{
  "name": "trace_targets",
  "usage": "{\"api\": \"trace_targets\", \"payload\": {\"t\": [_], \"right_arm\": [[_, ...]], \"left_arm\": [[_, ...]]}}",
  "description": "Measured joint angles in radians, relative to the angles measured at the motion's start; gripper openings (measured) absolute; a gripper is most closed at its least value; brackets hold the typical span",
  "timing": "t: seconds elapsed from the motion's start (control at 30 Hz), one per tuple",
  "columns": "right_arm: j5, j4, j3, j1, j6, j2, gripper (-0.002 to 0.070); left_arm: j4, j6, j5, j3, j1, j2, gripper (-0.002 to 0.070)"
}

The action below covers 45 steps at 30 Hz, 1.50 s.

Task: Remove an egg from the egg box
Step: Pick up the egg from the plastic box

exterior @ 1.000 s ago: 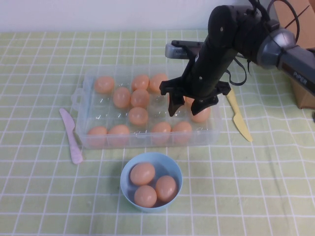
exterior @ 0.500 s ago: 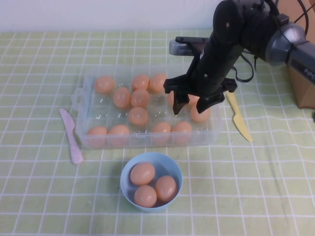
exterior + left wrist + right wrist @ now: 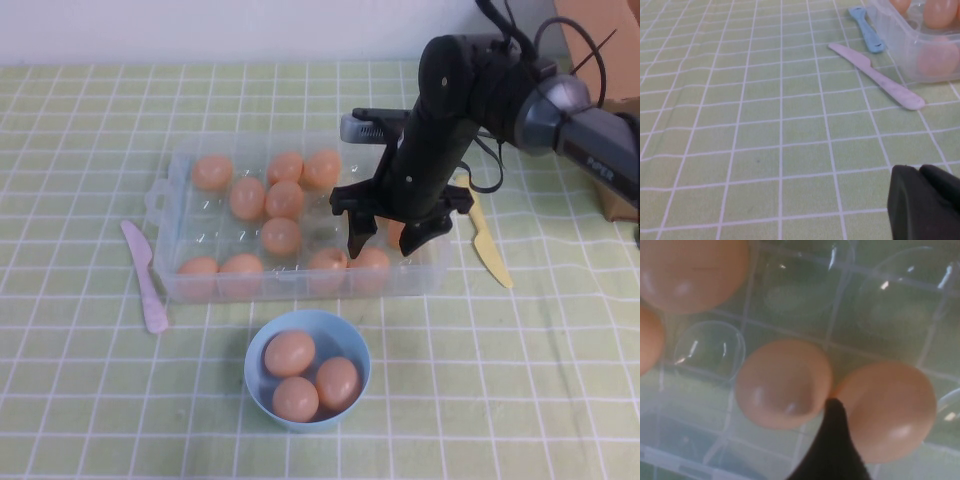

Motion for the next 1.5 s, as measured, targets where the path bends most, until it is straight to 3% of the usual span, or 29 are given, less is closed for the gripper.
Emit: {"api": "trace_targets", "payload": {"t": [1.17, 1.5], "right_arm": [[-0.018, 0.04, 0.0, 0.0, -0.008, 0.05, 0.0494], [-0.033, 0.048, 0.0, 0.0, -0.012, 0.05, 0.0403]], "left_arm": [[0.0, 0.0, 0.0, 0.0, 0.0, 0.0, -0.0004], [0.0, 0.0, 0.0, 0.0, 0.0, 0.0, -0.0004]]}}
